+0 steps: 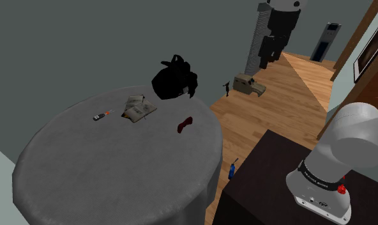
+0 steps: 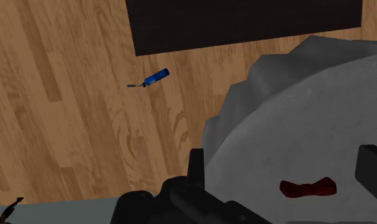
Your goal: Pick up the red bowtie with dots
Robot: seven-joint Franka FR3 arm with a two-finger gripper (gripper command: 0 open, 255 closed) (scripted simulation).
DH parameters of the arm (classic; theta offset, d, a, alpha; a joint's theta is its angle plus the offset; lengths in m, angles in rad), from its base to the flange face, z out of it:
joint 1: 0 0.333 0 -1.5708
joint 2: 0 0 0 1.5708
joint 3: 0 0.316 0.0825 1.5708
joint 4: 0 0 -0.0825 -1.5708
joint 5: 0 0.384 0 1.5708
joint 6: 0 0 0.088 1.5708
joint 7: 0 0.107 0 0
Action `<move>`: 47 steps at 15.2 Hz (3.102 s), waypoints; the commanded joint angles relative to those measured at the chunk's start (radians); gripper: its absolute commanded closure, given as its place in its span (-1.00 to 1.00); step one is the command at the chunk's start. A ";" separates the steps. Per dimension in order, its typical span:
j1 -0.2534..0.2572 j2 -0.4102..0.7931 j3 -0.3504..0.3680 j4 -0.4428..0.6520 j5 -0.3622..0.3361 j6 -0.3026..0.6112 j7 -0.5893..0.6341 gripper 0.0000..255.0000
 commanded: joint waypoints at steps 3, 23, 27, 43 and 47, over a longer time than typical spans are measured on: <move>-0.013 0.014 0.041 -0.040 0.031 0.050 0.098 -1.00; -0.186 0.570 0.424 -0.051 0.121 0.612 1.064 -1.00; -0.216 0.744 0.459 0.022 0.042 0.698 1.278 -1.00; -0.147 1.231 0.343 0.306 -0.193 0.864 1.804 -1.00; -0.138 1.266 0.331 0.305 -0.213 0.898 1.817 -1.00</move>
